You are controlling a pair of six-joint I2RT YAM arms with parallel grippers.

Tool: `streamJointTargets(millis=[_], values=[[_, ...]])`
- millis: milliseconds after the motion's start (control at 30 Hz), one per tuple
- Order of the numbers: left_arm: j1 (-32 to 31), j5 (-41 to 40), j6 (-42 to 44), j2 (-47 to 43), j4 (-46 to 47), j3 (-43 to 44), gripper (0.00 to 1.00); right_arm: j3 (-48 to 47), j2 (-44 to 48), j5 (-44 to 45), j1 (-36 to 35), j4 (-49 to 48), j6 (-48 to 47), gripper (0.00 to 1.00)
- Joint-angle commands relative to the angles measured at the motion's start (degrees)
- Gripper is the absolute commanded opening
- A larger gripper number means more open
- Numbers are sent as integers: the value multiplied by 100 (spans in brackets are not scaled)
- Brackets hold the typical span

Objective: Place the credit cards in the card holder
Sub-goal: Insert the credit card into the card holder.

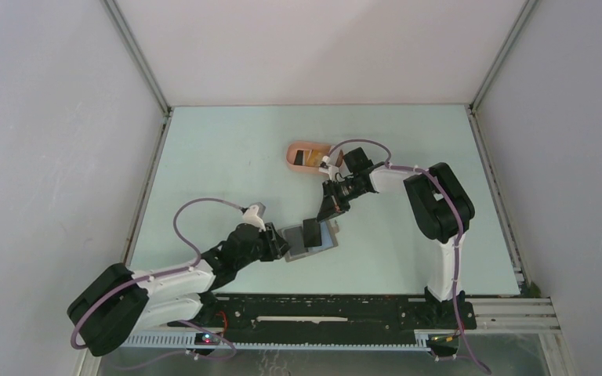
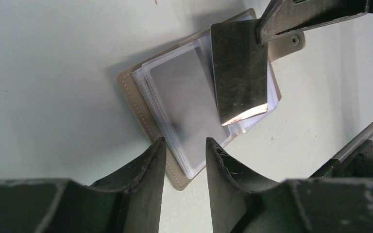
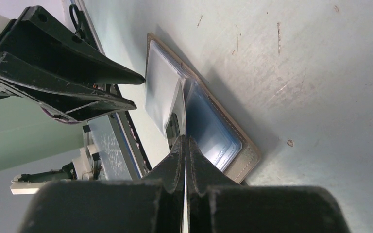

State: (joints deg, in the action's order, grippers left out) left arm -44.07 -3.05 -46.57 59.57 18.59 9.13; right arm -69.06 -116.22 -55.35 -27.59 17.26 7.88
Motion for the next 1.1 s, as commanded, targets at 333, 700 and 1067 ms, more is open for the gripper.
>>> streamJointTargets(millis=[333, 700, 1067], values=[[8, -76, -127, 446, -84, -12, 30, -173, 241, 183, 85, -475, 87, 0], [11, -81, -142, 631, -128, 37, 26, -169, 342, 235, 211, -547, 117, 0], [11, -38, -150, 720, -111, 62, 26, -169, 423, 269, 272, -558, 104, 0]])
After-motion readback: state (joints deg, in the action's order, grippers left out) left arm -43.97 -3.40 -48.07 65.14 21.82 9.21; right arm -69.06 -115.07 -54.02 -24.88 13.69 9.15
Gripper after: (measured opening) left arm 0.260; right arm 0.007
